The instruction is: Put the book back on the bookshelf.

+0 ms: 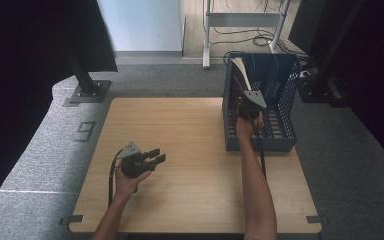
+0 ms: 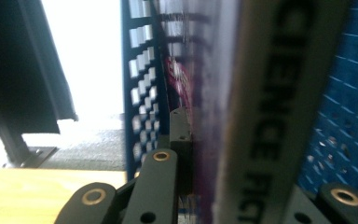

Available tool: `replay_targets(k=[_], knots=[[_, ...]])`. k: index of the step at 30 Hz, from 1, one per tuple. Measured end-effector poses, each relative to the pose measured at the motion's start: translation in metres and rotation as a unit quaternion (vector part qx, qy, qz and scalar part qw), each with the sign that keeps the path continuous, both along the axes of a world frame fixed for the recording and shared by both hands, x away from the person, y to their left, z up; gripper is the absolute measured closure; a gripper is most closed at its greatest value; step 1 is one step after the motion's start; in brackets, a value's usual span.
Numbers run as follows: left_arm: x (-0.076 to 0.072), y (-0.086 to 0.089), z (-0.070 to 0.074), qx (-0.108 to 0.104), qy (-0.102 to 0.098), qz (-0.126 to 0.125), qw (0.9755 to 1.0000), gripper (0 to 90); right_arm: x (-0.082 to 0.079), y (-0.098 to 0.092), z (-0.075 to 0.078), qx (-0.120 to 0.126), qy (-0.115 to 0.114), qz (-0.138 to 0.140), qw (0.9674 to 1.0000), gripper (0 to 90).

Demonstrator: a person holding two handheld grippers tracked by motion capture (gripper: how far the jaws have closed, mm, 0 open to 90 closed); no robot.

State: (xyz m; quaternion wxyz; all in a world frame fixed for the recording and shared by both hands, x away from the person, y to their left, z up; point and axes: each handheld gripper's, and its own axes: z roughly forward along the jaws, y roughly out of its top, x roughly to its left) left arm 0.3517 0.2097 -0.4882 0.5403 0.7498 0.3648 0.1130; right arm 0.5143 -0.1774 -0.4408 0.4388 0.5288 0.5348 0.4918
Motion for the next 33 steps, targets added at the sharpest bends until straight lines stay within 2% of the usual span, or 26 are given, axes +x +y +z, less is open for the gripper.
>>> replay_targets(k=[4,6,10,13,16,25,33], knots=[[-0.001,-0.002,0.001,0.000,-0.002,-0.002,1.0000,58.9,-0.003,0.006,0.001,-0.010,0.002,0.033,0.9994,79.9],[-0.002,-0.002,0.001,0.001,-0.003,-0.003,1.0000,58.9,-0.004,0.009,0.001,-0.010,0.005,0.052,0.9986,74.9],[-0.002,-0.003,0.002,0.000,-0.004,-0.004,1.0000,58.8,-0.005,0.012,0.003,-0.017,0.007,0.072,0.9972,65.8],[-0.003,-0.003,0.002,0.001,-0.004,-0.005,1.0000,58.8,-0.006,0.011,0.003,-0.014,0.013,0.086,0.9961,61.8],[-0.003,-0.004,0.002,0.002,-0.003,-0.006,1.0000,58.8,-0.007,0.009,0.003,0.000,0.019,0.099,0.9949,57.9],[-0.003,-0.006,0.001,0.003,-0.002,-0.010,0.9999,58.7,-0.012,0.008,0.006,-0.011,0.031,0.112,0.9932,48.6],[-0.003,-0.007,0.002,0.004,-0.002,-0.011,0.9999,58.7,-0.020,0.005,0.010,-0.003,0.029,0.118,0.9925,42.1]])
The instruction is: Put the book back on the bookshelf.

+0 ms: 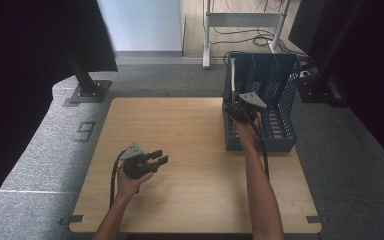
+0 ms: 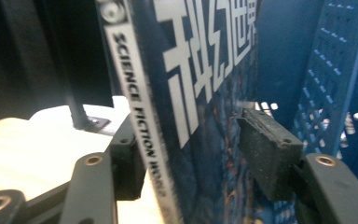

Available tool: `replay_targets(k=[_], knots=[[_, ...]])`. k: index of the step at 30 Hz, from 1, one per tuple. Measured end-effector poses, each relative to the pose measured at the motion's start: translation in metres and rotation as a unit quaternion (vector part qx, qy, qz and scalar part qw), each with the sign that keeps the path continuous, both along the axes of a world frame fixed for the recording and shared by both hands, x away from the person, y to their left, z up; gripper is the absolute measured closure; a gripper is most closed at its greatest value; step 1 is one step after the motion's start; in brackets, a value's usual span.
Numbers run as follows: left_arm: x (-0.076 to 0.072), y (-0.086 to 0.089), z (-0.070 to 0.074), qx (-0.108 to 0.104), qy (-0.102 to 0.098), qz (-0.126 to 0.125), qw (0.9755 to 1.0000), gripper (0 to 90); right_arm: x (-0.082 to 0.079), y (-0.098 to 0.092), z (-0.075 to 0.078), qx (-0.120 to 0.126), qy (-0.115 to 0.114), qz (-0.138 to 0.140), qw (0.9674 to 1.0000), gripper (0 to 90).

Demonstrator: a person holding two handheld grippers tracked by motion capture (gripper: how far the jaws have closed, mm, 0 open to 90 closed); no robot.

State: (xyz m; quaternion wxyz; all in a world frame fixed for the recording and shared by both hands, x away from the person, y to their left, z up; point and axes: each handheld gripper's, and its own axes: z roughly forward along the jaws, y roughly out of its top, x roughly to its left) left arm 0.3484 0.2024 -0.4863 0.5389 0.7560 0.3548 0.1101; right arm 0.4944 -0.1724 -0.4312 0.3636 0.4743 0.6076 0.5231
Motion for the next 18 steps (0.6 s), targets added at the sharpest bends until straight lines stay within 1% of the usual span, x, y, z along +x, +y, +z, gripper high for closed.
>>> replay_targets(k=[1,3,6,9,13,18], knots=[[0.000,0.000,0.000,0.000,0.000,-0.001,1.0000,58.7,-0.002,0.000,0.001,0.000,0.000,0.001,1.0000,41.2],[-0.001,-0.001,0.001,0.002,-0.001,-0.002,1.0000,58.7,-0.006,0.000,0.002,-0.009,-0.002,-0.003,1.0000,39.1],[-0.002,-0.002,0.001,0.003,-0.002,-0.003,1.0000,58.6,-0.010,-0.002,0.003,-0.012,-0.003,-0.004,0.9999,37.8],[-0.002,-0.003,0.002,0.003,-0.003,-0.003,1.0000,58.6,-0.015,-0.004,0.005,-0.014,0.004,0.003,0.9999,36.8],[-0.003,-0.004,0.001,0.006,-0.003,-0.003,1.0000,58.6,-0.017,-0.004,0.008,-0.023,0.004,0.009,0.9997,36.9],[-0.003,-0.003,0.002,0.007,-0.004,0.000,1.0000,58.4,-0.021,-0.003,0.009,-0.019,0.006,0.014,0.9997,36.7]])
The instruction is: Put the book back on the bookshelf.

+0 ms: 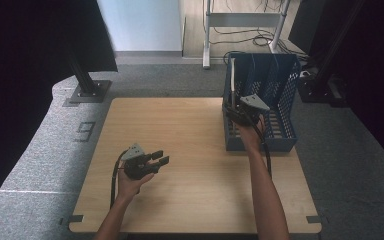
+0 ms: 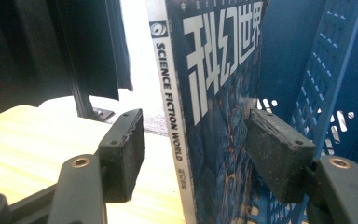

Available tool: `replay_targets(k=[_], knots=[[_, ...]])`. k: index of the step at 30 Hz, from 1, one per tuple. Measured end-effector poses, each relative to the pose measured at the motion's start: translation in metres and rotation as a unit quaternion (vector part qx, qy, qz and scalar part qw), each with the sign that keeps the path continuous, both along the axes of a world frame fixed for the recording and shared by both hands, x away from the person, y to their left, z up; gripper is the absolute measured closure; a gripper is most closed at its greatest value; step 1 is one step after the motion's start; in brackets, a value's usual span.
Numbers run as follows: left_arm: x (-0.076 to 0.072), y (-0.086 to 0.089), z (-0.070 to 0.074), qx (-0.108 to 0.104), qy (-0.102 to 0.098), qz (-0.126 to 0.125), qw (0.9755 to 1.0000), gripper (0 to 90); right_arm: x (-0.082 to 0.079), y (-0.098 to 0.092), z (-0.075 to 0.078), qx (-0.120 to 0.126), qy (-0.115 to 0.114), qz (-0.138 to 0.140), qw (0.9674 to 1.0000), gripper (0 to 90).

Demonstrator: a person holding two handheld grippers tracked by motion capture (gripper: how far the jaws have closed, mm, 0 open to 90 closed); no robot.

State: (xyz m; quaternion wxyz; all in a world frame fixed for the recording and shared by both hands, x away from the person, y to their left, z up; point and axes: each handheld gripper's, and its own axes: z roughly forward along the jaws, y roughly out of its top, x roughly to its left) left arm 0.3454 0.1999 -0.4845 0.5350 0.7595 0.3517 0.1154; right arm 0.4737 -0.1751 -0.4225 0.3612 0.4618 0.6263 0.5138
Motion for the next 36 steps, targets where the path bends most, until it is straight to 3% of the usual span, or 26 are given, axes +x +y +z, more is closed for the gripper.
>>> replay_targets(k=[6,12,15,19,36], knots=[[0.000,0.001,0.000,0.001,0.000,0.002,1.0000,58.1,-0.011,0.000,0.001,0.010,-0.004,0.012,0.9999,36.7],[-0.001,0.000,-0.001,0.003,0.000,0.004,1.0000,58.0,-0.021,-0.002,0.000,0.019,0.006,0.023,0.9995,36.4],[0.000,0.001,-0.001,0.004,0.000,0.005,1.0000,58.0,-0.028,-0.002,0.000,0.019,-0.006,0.030,0.9994,37.9],[0.000,0.000,-0.001,0.006,0.000,0.004,1.0000,58.0,-0.035,-0.002,-0.003,0.017,0.007,0.037,0.9992,37.5],[-0.001,0.000,-0.002,0.010,0.002,0.003,0.9999,57.7,-0.087,0.006,-0.034,0.011,0.020,0.077,0.9968,37.6]])
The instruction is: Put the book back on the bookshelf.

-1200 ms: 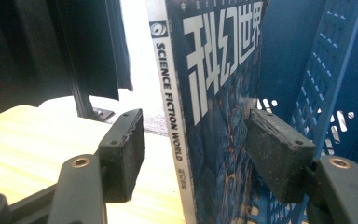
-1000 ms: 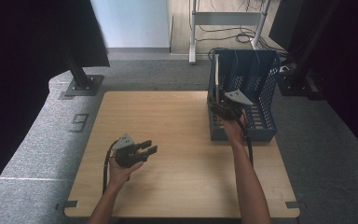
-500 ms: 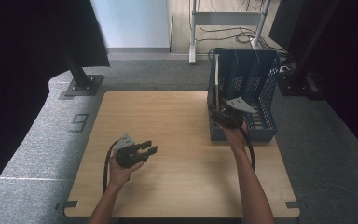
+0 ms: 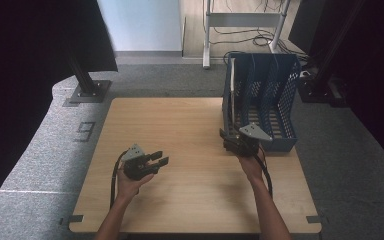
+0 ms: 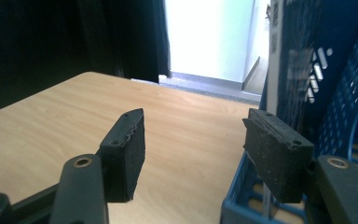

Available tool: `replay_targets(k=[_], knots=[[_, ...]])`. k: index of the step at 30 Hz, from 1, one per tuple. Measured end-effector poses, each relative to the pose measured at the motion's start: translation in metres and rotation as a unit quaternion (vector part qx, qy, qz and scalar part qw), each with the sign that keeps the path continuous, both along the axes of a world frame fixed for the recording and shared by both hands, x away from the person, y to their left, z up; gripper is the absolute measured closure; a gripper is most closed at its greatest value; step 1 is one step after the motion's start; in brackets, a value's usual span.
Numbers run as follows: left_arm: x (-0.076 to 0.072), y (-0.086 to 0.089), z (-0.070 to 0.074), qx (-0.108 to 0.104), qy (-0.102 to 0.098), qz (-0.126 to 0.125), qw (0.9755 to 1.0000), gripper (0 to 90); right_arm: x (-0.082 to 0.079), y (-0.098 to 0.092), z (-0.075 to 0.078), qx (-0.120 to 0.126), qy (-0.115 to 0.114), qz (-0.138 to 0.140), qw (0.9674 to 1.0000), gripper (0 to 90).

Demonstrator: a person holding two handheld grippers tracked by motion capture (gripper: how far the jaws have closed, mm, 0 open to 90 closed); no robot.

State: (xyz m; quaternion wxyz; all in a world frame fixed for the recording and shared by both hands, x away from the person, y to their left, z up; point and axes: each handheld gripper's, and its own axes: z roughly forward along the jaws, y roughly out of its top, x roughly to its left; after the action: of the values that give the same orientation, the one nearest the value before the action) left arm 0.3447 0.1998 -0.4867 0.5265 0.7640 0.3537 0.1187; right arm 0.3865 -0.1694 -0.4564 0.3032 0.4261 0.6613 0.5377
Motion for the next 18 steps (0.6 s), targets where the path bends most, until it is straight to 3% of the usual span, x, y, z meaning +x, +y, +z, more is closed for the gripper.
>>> replay_targets(k=[11,18], knots=[[0.002,0.000,-0.004,0.004,0.008,0.001,1.0000,56.8,-0.030,-0.011,-0.027,0.001,0.024,0.016,0.9996,37.3],[0.003,-0.001,-0.007,0.008,0.012,0.002,0.9999,56.5,-0.046,-0.016,-0.043,-0.011,0.038,0.027,0.9989,37.3]])
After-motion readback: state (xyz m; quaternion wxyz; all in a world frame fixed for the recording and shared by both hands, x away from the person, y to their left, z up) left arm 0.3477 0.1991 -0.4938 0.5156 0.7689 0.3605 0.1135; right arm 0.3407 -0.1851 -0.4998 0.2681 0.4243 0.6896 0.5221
